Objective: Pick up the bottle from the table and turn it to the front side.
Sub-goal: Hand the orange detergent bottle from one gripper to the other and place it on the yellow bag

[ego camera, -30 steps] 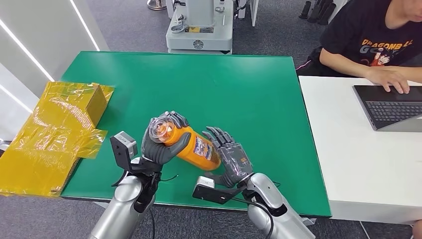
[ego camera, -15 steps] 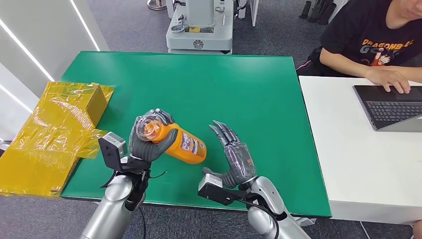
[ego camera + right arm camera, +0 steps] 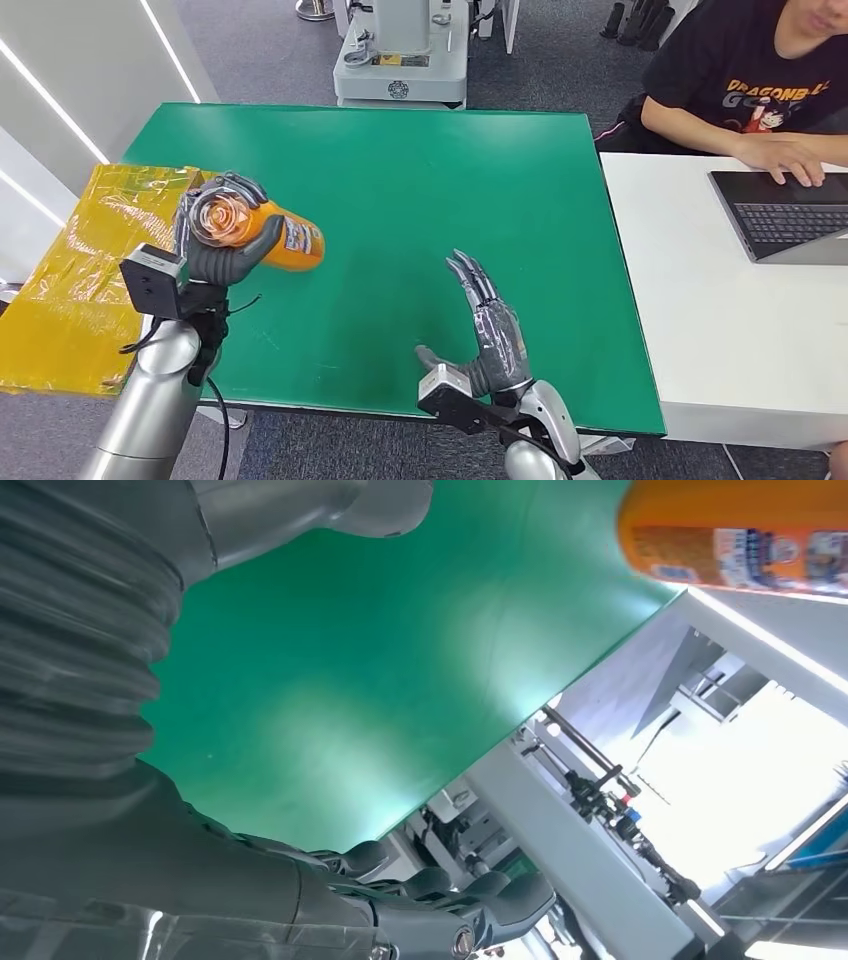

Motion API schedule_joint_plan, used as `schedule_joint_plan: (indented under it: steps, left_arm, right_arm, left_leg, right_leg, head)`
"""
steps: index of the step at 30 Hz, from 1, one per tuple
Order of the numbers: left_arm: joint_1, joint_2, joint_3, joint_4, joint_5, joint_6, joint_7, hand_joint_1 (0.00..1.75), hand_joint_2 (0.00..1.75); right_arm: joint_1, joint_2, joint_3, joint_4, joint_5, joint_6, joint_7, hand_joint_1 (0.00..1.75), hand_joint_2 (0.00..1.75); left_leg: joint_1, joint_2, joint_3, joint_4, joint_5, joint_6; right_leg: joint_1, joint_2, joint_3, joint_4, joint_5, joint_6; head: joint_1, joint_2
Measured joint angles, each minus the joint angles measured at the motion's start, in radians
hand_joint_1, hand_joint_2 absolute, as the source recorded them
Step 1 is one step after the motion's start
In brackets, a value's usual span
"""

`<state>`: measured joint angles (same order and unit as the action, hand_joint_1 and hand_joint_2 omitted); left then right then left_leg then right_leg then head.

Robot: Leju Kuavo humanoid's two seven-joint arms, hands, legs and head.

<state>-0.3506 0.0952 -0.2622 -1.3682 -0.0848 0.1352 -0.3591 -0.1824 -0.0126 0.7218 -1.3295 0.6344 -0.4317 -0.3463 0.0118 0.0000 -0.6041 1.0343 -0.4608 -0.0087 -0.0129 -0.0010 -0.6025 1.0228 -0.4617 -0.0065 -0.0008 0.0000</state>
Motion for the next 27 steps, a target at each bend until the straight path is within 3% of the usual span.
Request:
schedule_joint_plan:
  steps: [7, 16, 21, 27]
  left_arm:
    - [-0.008, 0.035, 0.007, -0.001, -0.043, 0.014, 0.005, 1.75, 1.75]
    - [-0.057, 0.204, 0.022, 0.001, -0.193, 0.019, 0.06, 1.75, 1.75]
    - [-0.057, 0.257, 0.041, 0.041, -0.233, 0.048, 0.067, 1.75, 1.75]
    - [-0.053, 0.321, 0.056, 0.116, -0.363, 0.151, 0.071, 1.75, 1.75]
  right_arm:
    - [0.014, 0.0, -0.012, -0.015, 0.0, 0.0, -0.006, 0.0, 1.75]
    - [0.058, 0.006, -0.042, -0.042, -0.038, -0.012, -0.077, 0.0, 1.75]
    - [0.077, 0.016, -0.06, -0.081, -0.136, -0.097, -0.205, 0.0, 1.75]
    - [0.088, 0.02, -0.06, -0.091, -0.183, -0.129, -0.222, 0.0, 1.75]
  left_leg:
    - [0.0, 0.0, 0.0, 0.0, 0.0, 0.0]
    - [0.001, 0.001, 0.0, 0.0, 0.0, 0.0]
    - [0.001, 0.001, 0.0, 0.0, 0.0, 0.0]
    - [0.001, 0.001, 0.0, 0.0, 0.0, 0.0]
  right_leg:
    - [0.0, 0.0, 0.0, 0.0, 0.0, 0.0]
    - [0.001, 0.001, -0.001, 0.001, 0.0, 0.0]
    - [0.0, 0.001, 0.0, 0.001, 0.0, 0.0]
    - [0.0, 0.002, 0.0, 0.0, 0.0, 0.0]
  head:
    - [0.0, 0.0]
    - [0.0, 0.0]
    - [0.0, 0.0]
    - [0.0, 0.0]
